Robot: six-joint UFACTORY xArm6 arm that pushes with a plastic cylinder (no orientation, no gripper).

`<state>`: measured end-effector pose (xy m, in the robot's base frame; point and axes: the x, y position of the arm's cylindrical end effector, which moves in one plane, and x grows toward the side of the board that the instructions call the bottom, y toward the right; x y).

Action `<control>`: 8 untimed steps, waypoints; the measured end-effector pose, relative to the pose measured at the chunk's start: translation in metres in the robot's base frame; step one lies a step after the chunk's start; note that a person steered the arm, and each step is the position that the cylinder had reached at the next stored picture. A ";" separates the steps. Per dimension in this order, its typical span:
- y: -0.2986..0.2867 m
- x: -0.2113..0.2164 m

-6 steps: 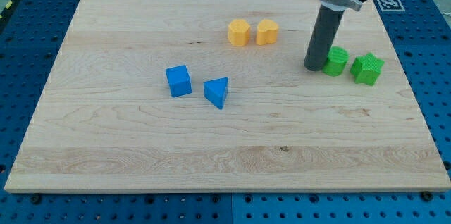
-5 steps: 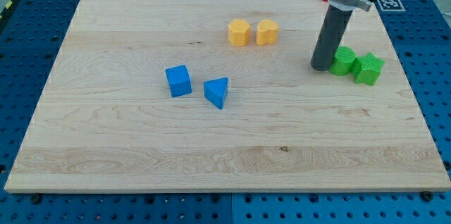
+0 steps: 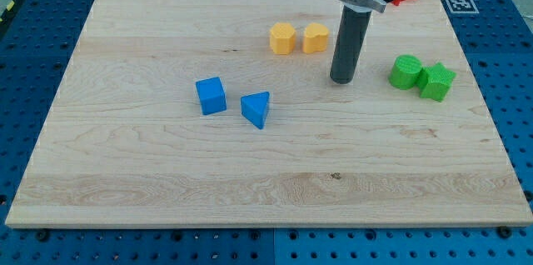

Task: Push the yellow heart towards bottom center

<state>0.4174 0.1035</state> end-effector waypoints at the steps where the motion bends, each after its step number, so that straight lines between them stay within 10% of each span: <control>1: 0.000 -0.001; 8: -0.058 -0.112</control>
<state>0.3052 0.0450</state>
